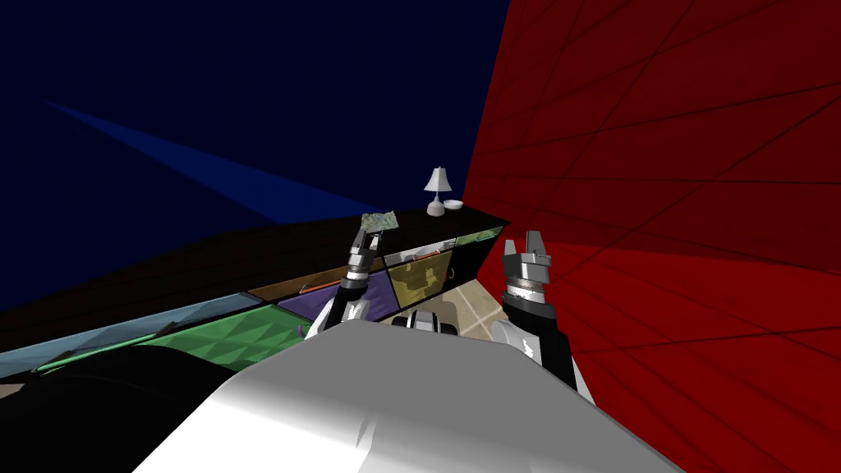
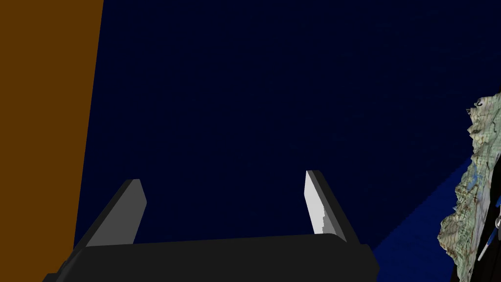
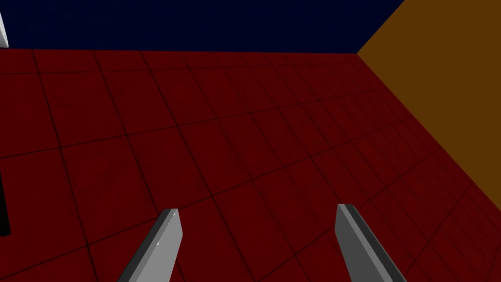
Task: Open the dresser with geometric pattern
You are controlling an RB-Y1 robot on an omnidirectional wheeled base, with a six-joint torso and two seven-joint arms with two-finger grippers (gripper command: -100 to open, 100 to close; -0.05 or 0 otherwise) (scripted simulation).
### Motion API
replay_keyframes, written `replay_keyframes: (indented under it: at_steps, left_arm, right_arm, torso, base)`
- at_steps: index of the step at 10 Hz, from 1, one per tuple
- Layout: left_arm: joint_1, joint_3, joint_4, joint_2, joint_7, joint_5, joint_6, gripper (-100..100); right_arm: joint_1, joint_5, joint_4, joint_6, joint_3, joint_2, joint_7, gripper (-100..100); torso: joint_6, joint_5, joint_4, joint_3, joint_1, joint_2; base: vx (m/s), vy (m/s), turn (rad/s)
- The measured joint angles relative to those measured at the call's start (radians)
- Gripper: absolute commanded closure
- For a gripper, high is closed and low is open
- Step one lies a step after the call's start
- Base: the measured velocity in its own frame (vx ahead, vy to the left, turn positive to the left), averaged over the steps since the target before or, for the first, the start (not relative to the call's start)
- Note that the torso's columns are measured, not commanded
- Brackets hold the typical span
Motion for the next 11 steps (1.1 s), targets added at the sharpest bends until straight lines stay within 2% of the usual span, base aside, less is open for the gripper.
replay_keyframes:
  at_steps: [5,11]
  left_arm:
    - [-0.022,0.021,0.156,0.000,0.022,0.049,-0.118,-100]
    - [-0.044,0.049,0.313,0.000,0.050,0.100,-0.229,-100]
  right_arm:
    - [0.000,0.000,0.000,0.000,0.000,0.000,0.000,0]
    - [0.000,0.000,0.000,0.000,0.000,0.000,0.000,0]
  torso:
    - [0.000,0.000,0.000,0.001,0.002,0.001]
    - [0.000,0.001,0.001,0.001,0.003,0.002]
  base:
    - [0.051,-0.127,0.044]
    - [0.045,-0.104,0.041]
